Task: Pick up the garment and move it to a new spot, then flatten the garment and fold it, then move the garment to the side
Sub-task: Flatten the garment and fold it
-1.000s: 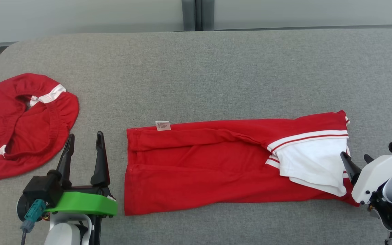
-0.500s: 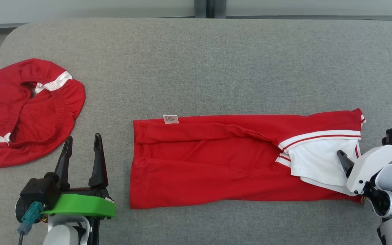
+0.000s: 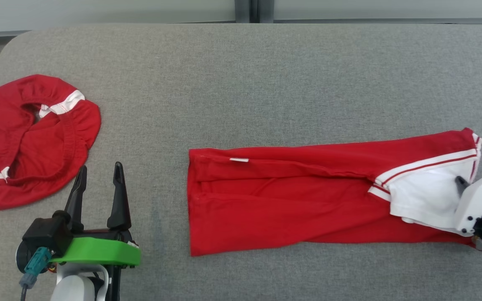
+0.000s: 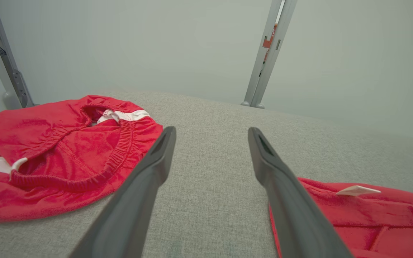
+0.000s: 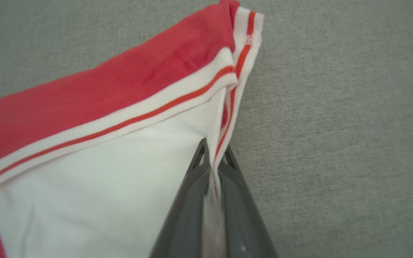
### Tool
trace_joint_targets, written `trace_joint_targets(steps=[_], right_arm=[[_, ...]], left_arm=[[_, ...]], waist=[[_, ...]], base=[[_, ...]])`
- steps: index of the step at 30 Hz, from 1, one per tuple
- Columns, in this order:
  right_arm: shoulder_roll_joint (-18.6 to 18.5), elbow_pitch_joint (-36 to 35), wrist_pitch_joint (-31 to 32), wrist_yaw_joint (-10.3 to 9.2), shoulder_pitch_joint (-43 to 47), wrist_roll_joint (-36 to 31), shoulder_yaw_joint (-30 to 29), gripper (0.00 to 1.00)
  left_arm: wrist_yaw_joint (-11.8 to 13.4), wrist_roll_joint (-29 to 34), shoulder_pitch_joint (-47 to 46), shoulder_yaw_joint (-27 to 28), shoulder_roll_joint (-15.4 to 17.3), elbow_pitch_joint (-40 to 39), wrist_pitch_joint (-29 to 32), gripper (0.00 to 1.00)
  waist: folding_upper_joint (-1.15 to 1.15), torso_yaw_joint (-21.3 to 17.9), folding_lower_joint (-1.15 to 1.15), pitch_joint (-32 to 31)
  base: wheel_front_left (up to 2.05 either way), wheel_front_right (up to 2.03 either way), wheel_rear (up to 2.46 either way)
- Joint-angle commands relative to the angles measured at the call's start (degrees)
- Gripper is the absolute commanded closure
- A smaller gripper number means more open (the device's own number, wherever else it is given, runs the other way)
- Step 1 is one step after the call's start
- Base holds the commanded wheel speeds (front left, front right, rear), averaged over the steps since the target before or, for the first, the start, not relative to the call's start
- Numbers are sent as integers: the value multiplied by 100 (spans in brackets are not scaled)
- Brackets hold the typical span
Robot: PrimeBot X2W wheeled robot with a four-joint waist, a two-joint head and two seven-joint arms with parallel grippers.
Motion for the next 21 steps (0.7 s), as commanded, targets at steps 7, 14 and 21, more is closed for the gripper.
trace_joint_targets(steps=[7,14,21], right_arm=[[-348,-549,136,-13,232,-656,-1043,100],[-108,-1172,392,-12,388,-981,-1117,100],[276,-1684,533,-12,643,-960,328,100]], left_arm=[[11,96,124,-44,9,42,-17,0],[20,108,176,-67,9,99,-17,0],[26,126,222,-62,9,145,-17,0]], waist=[[0,-187,0,-196],[0,-220,0,-331],[0,-213,0,-442]], base=[[0,0,0],[0,0,0],[0,0,0]])
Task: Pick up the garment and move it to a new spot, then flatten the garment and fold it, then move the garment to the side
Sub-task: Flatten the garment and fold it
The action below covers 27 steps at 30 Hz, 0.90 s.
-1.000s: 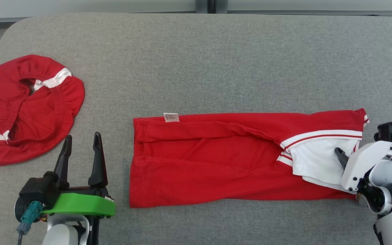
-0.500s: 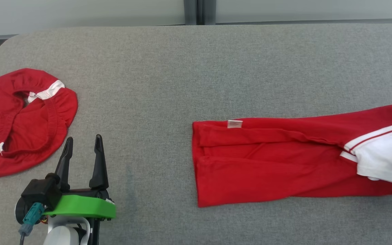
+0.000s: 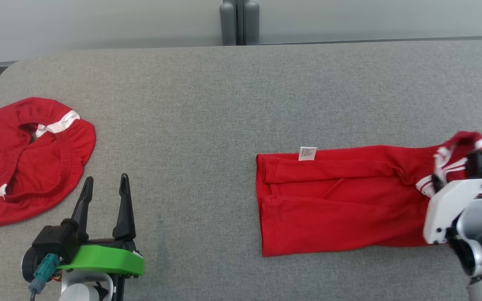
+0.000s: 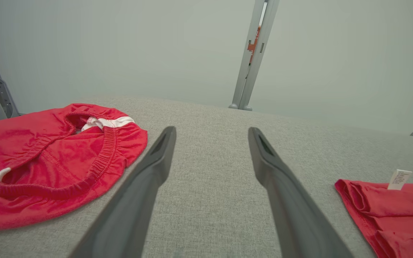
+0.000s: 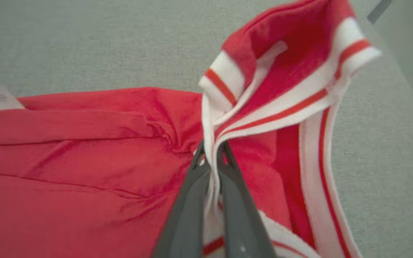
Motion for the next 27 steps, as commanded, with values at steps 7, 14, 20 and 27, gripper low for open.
trace_joint_targets(steps=[7,14,20,27], right_arm=[[178,338,-46,-9,-329,473,1683,100],[440,1058,-193,-8,-883,685,2419,100],[554,1565,-336,-8,-1222,847,2838,100],[645,1991,-491,-7,-1393,1138,3211,100]], left_arm=[[-2,54,41,-37,12,37,-17,0],[13,-35,-61,-126,11,25,-17,0],[9,-36,-149,-208,11,53,-17,0],[11,-56,-205,-266,11,61,-17,0]], waist=[[0,129,0,-80],[0,340,0,4],[0,502,0,87],[0,601,0,134]], base=[[0,0,0],[0,0,0],[0,0,0],[0,0,0]])
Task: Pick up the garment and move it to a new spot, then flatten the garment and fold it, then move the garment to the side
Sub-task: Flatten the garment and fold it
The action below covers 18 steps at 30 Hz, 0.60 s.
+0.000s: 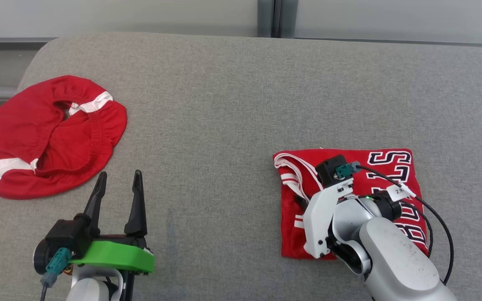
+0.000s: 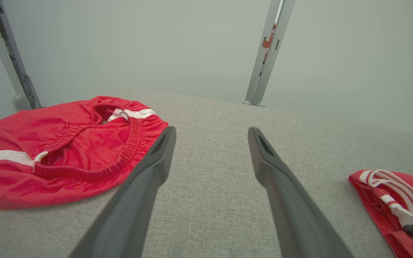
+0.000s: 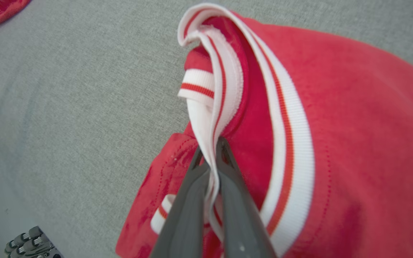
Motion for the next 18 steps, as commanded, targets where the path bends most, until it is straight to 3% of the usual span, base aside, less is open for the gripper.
trace_joint_targets(steps=[1,3,4,5,11,18], right_arm=[[-2,59,-68,-4,-91,71,26,100],[27,138,-133,-4,-129,104,73,100],[41,165,-181,-3,-153,138,98,68],[50,186,-220,-3,-170,176,108,0],[74,148,-495,-3,-238,547,219,0],[-55,-520,-1156,-3,-174,1025,25,0]], left_arm=[[14,-57,-102,-4,10,-1,-17,0],[22,-51,-111,-13,11,-2,-17,0],[24,-46,-113,-11,11,-2,-17,0],[26,-43,-116,-5,11,-1,-17,0],[26,-29,-111,38,11,17,-17,0],[17,42,-70,96,11,34,-17,0]], waist=[[0,12,0,17],[0,9,0,26],[0,1,0,32],[0,-7,0,36],[0,-74,0,10],[0,-186,0,-171]], base=[[0,0,0],[0,0,0],[0,0,0],[0,0,0],[0,0,0],[0,0,0]])
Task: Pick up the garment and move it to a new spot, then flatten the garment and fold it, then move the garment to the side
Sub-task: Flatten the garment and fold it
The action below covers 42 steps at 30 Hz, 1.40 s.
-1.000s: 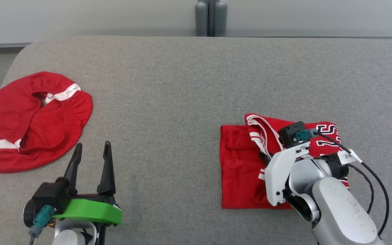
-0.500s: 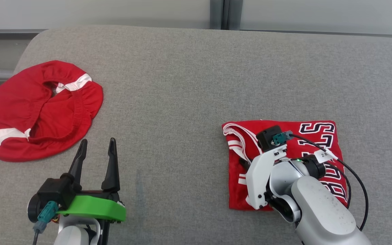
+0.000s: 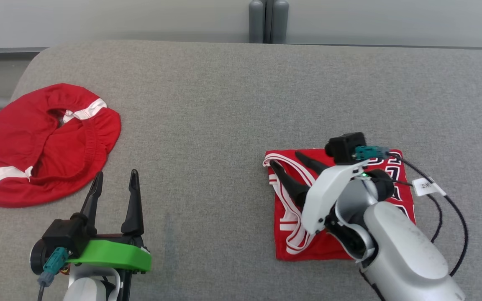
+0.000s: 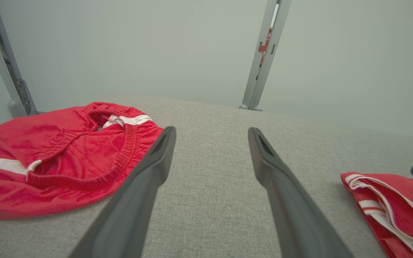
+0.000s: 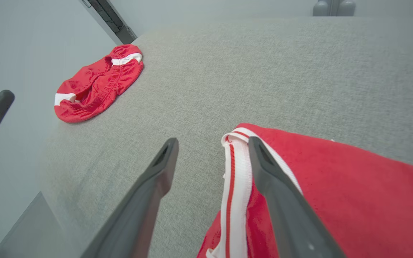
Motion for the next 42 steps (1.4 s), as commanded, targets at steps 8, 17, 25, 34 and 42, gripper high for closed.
trace_joint_targets(steps=[8,17,25,34,42], right_arm=[[-672,-772,-1221,0,663,-385,-1154,0],[-867,-470,-2328,0,1430,-1199,-2144,0],[-715,-12,-2824,-1,1819,-1557,-2297,0],[-610,147,-3099,0,1828,-1434,-2000,0],[-633,229,-3169,0,1675,-1347,-1814,0]], left_arm=[[26,42,73,81,11,60,-17,0],[60,-38,210,112,11,165,-17,0],[101,-93,401,187,12,181,-17,0],[24,-60,601,353,12,159,-17,0],[2,-54,650,335,12,307,-17,0]], waist=[[0,-278,0,-336],[0,-622,0,-564],[0,-825,0,-727],[0,-921,0,-868],[0,-1008,0,-935]], base=[[0,0,0],[0,0,0],[0,0,0],[0,0,0],[0,0,0]])
